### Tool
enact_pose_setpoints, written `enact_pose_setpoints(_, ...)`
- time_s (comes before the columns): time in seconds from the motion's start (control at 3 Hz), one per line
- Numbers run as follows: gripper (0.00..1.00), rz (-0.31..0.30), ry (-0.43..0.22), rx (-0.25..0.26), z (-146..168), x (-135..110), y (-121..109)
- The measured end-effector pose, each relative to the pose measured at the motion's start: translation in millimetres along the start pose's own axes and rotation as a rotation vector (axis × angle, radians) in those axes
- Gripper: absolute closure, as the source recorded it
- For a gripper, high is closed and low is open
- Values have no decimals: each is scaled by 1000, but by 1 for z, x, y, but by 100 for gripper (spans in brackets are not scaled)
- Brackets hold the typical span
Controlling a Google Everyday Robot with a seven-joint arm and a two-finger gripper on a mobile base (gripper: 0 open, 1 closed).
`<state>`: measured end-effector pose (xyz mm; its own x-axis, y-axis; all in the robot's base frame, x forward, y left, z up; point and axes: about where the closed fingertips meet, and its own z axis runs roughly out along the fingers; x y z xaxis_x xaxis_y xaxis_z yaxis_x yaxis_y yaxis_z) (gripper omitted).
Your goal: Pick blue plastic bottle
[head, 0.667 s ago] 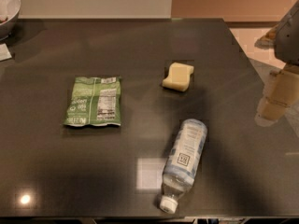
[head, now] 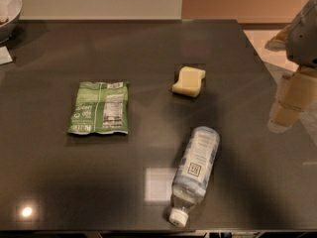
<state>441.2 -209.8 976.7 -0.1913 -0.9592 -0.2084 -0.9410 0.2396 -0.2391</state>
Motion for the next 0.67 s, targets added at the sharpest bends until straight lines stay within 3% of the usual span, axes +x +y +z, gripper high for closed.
enact_pose_setpoints(0.33,0,-95,-48,-34,11,-20,5)
enact_pose_setpoints(0.67,0,-229,-129,-57,21,-40,18)
